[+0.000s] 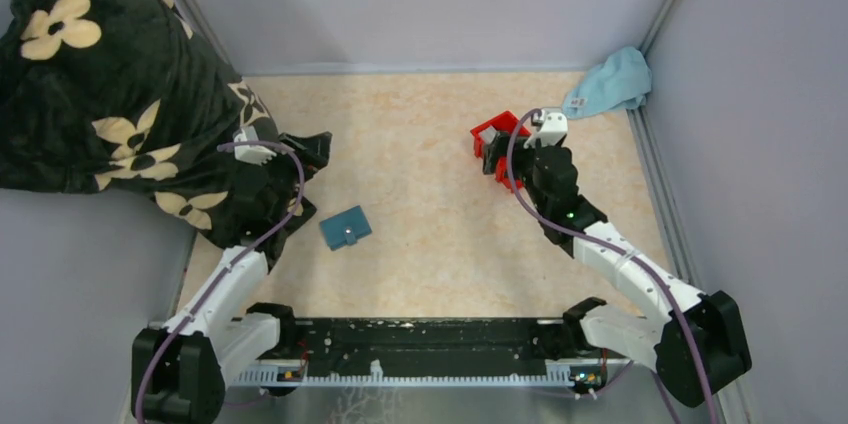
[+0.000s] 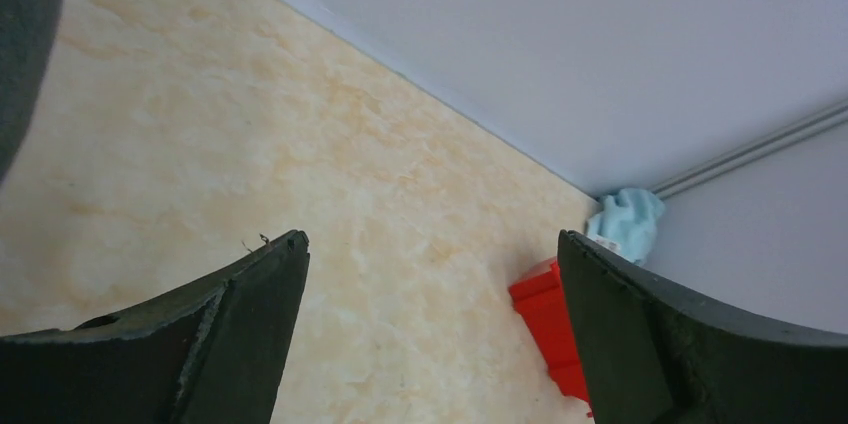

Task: Put the credit cards into the card holder
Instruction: Pick up the credit card from the storage box.

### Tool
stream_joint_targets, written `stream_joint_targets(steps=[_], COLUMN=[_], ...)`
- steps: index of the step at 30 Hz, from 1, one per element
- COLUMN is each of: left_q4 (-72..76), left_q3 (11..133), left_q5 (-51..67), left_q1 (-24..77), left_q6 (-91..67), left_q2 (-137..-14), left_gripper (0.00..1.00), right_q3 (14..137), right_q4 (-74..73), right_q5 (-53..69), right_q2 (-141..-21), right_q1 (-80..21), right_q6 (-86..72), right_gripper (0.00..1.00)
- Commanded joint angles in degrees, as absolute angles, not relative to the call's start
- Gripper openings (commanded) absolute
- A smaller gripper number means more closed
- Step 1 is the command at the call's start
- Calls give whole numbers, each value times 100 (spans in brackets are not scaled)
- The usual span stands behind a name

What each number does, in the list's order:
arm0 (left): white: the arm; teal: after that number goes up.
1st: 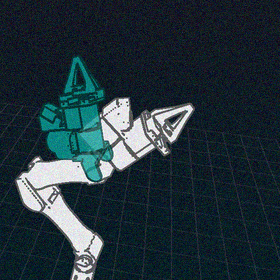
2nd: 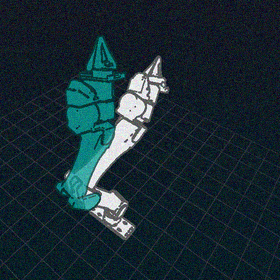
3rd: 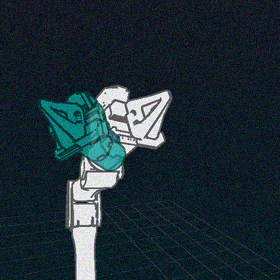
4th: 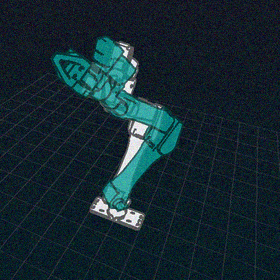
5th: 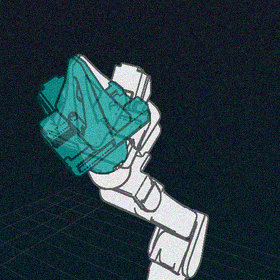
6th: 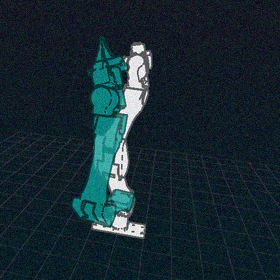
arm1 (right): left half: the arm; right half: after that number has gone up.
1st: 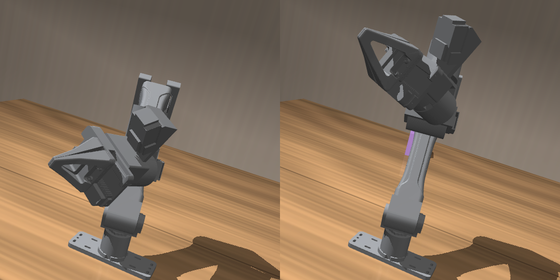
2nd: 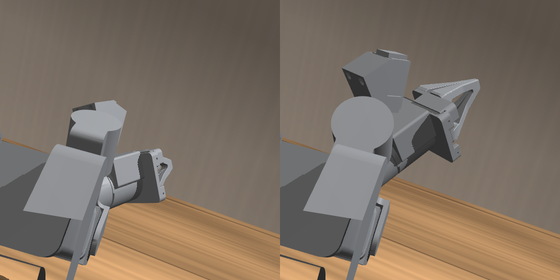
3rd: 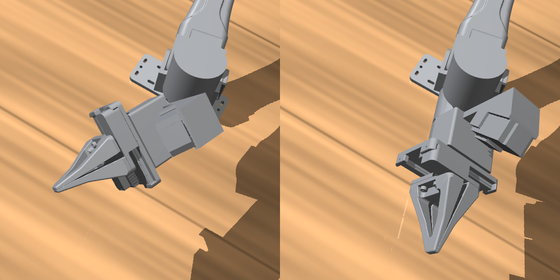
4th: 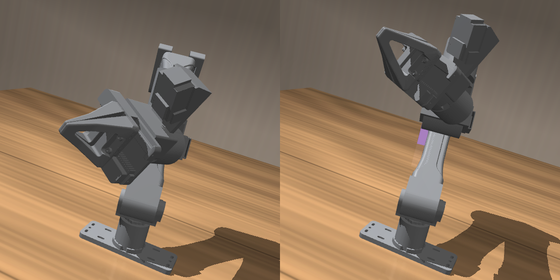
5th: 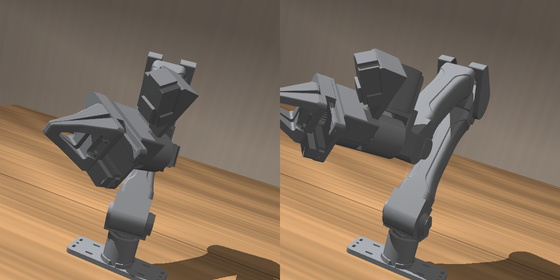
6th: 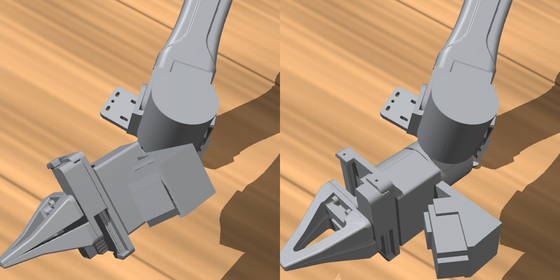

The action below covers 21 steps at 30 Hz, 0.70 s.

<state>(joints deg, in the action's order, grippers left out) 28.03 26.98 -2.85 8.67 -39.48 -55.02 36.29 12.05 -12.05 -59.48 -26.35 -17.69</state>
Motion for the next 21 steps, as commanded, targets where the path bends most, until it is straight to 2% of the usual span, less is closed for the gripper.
stream_joint_targets(steps=[1, 3, 6, 9, 13, 17, 21], left_q4=[3596, 3011, 2310, 1901, 938, -79, -547], left_q3=[2576, 3105, 3600, 3812, 4232, 4802, 5032], left_q5=[604, 864, 1095, 788, -526, -1739, -2273], left_q1=[791, 798, 842, 1070, 2104, 3131, 3725], left_q6=[-4485, -4234, -3894, -3765, -3274, -3147, -3233], left_q2=[-5328, -5526, -5810, -5931, -6213, -6868, -7385], left_gripper=[100, 99, 97, 99, 99, 99, 97], right_q3=[4081, 3957, 3735, 3981, 5018, 6332, 6313], right_q4=[1325, 1551, 2164, 2171, 701, -1146, -1279], right_q5=[-1958, -2135, -1660, -1499, -1656, -1919, -1743], right_q2=[-5981, -5886, -5718, -5788, -6331, -7202, -7193], right_q1=[-2828, -2813, -2782, -2760, -2753, -2751, -2751], right_q6=[-1414, -1695, -1456, -1400, -1239, -1260, -1373], right_gripper=[99, 99, 99, 92, 85, 61, 59])
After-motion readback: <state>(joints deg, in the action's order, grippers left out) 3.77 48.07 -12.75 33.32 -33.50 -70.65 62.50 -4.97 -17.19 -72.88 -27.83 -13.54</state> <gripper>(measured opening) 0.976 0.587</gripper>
